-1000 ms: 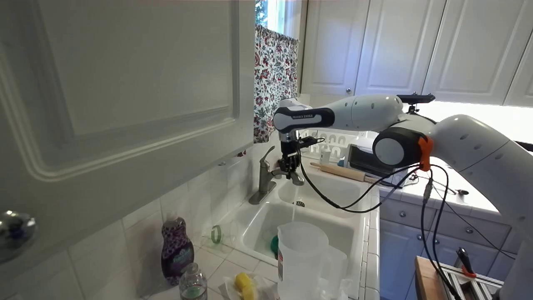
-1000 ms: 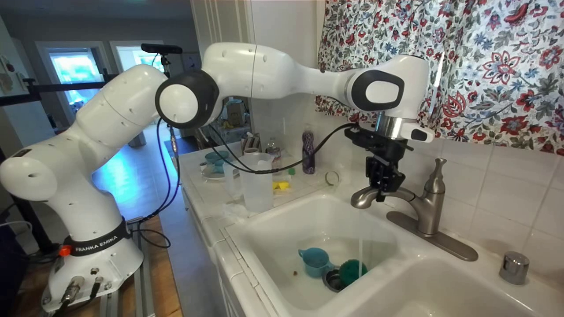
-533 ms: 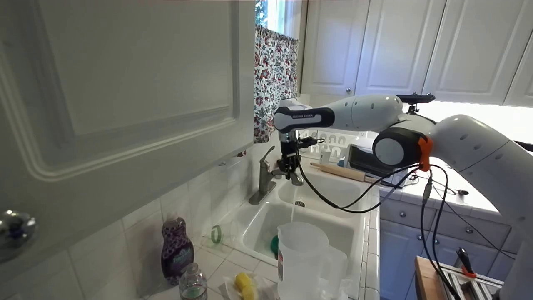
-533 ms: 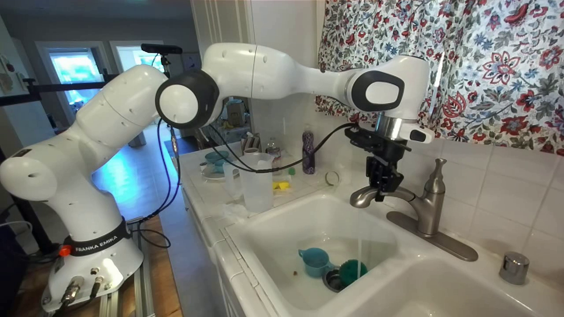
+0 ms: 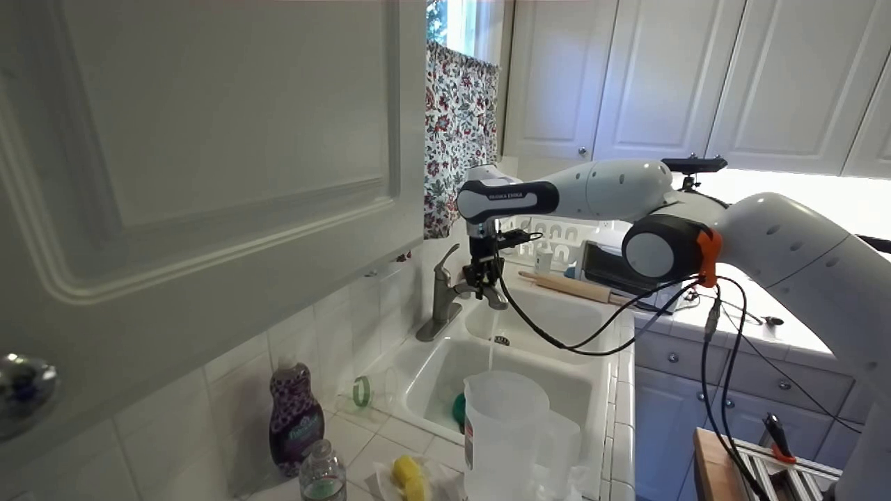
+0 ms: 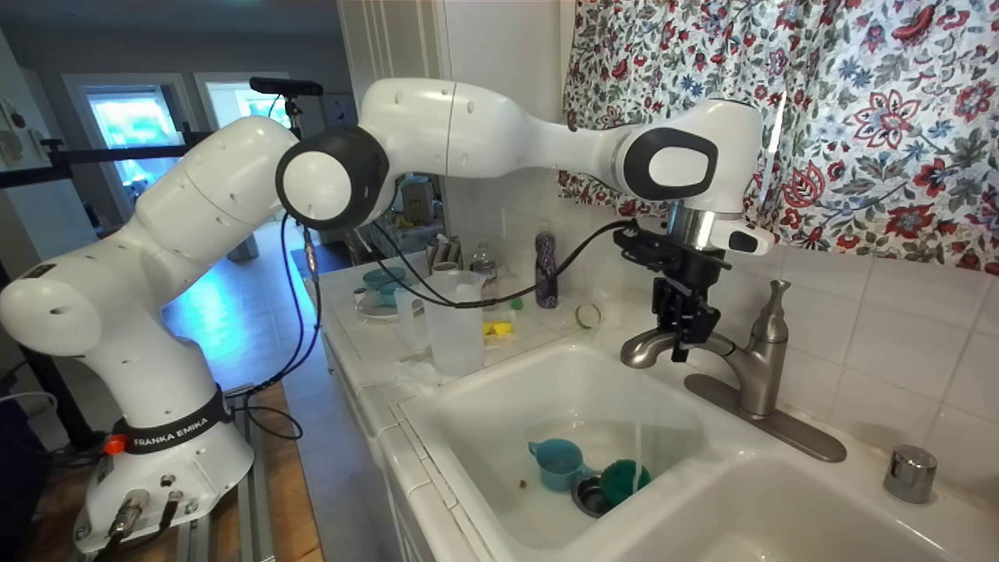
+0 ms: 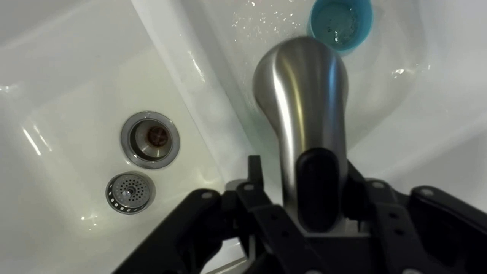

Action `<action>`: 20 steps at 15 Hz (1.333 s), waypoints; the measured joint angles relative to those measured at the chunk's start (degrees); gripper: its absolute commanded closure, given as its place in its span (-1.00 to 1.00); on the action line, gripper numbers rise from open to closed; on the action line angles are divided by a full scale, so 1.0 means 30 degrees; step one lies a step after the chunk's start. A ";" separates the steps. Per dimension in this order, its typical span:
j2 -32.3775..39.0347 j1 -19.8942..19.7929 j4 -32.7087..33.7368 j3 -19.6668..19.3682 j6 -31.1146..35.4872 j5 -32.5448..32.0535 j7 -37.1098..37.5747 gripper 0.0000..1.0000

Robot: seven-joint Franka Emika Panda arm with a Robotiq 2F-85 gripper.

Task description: Fix the tap

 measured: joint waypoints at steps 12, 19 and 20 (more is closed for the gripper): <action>-0.1495 0.0224 -0.1060 -0.0124 0.0001 -0.0043 0.1029 -1.00; -0.4645 0.0700 -0.5825 -0.0179 0.2293 -0.0098 0.0985 -1.00; -0.5069 0.0734 -0.6659 -0.0187 0.2773 -0.0099 0.0984 -1.00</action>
